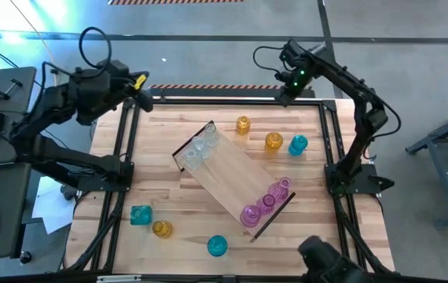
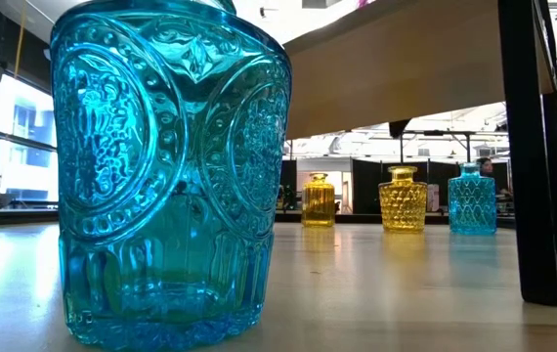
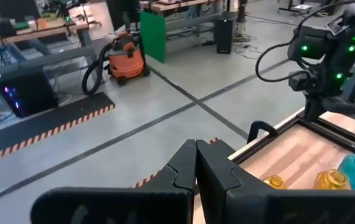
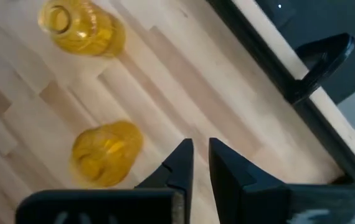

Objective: Sort vases onto shelf
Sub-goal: Put the top right yellow flower vase on the shelf

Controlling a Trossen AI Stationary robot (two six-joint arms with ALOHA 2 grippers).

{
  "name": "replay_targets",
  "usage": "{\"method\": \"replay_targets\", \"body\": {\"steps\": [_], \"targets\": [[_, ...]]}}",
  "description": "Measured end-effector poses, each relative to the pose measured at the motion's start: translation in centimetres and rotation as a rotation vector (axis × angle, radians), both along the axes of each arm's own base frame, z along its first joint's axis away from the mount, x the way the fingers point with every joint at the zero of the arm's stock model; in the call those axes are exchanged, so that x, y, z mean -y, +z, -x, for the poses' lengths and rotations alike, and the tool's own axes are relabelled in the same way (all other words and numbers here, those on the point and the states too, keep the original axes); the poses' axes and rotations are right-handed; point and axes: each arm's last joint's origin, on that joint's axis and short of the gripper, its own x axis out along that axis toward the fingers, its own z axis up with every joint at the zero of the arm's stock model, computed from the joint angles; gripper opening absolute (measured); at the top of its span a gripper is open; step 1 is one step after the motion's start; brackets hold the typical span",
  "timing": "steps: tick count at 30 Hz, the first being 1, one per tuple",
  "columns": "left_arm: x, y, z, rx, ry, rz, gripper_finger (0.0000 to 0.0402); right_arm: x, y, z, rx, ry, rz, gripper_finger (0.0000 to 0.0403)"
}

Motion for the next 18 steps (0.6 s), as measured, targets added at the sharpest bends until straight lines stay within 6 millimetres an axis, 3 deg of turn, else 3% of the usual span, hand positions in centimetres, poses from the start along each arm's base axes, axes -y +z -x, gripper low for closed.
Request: {"method": "replay_targets", "body": {"steps": [10,18], "targets": [[-0.4,-0.5,-1.4,0.147,0.068,0.123,0.0,2.4,-2.3,2.8,0.019,-0.048,0.003,0.0032],[-0.9,-0.8,-2.1,0.066,0.082,0.083,0.0001,2.7,-2.9,3.0,0.026,-0.113,-0.007,0.0032]]}}
